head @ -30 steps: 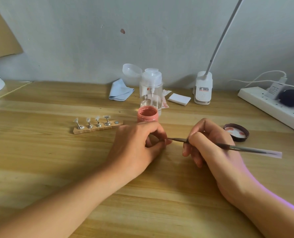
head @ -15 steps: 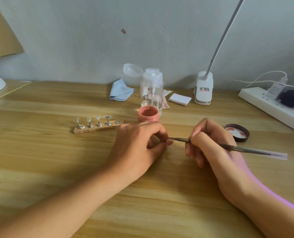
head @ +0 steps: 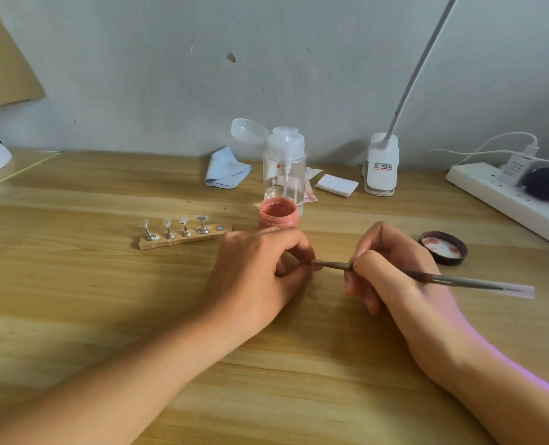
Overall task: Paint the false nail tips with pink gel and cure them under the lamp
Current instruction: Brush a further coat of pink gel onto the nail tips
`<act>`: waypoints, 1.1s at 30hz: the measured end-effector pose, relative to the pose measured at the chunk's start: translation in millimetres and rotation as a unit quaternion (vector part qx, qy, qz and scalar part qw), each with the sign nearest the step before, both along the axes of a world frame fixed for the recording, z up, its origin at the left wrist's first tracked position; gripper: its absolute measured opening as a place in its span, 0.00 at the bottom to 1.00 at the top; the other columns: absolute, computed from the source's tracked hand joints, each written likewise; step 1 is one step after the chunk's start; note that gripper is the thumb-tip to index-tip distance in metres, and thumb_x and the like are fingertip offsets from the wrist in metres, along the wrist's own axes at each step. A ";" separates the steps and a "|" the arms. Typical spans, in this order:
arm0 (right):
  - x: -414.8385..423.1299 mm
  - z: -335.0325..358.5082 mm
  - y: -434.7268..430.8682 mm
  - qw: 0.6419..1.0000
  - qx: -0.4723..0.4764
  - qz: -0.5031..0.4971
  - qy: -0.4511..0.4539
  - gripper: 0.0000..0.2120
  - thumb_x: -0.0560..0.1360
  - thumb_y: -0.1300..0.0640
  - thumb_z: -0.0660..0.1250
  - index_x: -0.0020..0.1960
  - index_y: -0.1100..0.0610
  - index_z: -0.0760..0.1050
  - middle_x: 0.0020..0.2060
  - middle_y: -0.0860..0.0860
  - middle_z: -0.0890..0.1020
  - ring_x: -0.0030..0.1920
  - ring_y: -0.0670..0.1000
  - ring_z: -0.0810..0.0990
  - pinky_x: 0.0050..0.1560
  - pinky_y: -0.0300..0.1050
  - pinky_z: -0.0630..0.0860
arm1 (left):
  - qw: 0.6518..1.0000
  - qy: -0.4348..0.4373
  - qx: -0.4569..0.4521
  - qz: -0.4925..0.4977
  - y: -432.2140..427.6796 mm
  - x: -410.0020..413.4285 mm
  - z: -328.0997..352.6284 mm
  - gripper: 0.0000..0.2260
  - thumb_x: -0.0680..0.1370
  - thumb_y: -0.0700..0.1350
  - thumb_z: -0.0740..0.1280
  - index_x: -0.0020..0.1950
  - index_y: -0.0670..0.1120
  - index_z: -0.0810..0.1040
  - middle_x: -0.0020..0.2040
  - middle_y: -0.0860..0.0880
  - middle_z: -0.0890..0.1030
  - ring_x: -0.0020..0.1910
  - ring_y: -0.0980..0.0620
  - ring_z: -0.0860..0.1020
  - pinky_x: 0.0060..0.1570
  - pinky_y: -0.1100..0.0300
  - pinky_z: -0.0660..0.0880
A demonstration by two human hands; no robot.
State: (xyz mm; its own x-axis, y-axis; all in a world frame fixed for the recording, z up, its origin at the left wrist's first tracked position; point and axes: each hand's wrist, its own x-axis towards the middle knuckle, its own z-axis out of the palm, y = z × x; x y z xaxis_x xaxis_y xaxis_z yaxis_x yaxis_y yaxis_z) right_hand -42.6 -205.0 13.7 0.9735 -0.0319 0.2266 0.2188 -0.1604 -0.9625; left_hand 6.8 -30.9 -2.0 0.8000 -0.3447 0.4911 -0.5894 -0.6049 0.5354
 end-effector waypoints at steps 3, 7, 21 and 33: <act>-3.8 0.4 0.5 0.998 0.031 -0.031 -0.038 0.02 0.68 0.58 0.62 0.38 0.56 0.70 0.28 0.54 0.78 0.26 0.46 0.70 0.29 0.40 0.66 | 1.000 0.010 -0.008 0.006 0.3 2.4 -2.4 0.04 0.72 0.51 0.75 0.41 0.55 0.81 0.34 0.69 0.77 0.31 0.60 0.77 0.40 0.64 0.65; -12.5 4.8 7.5 0.985 -0.001 -0.091 -0.145 0.06 0.74 0.57 0.67 0.44 0.56 0.70 0.29 0.50 0.76 0.28 0.46 0.70 0.29 0.39 0.67 | 0.994 0.092 -0.059 -0.006 0.4 8.7 -7.0 0.03 0.72 0.47 0.76 0.41 0.55 0.84 0.32 0.68 0.79 0.30 0.67 0.76 0.33 0.76 0.65; 68.4 54.4 34.6 0.967 -0.238 -0.092 -0.005 0.02 0.72 0.56 0.67 0.43 0.54 0.75 0.30 0.47 0.84 0.32 0.38 0.78 0.31 0.37 0.68 | 0.975 0.185 -0.120 -0.017 1.1 12.0 -4.9 0.07 0.72 0.44 0.76 0.41 0.57 0.86 0.33 0.63 0.82 0.33 0.67 0.77 0.37 0.73 0.66; 12.7 32.7 17.6 0.997 0.043 -0.055 -0.021 0.06 0.81 0.61 0.58 0.51 0.60 0.73 0.41 0.54 0.86 0.36 0.51 0.82 0.32 0.40 0.78 | 0.983 0.149 -0.106 0.008 -0.2 12.1 -7.2 0.06 0.71 0.51 0.77 0.38 0.53 0.83 0.31 0.62 0.81 0.30 0.66 0.75 0.34 0.72 0.65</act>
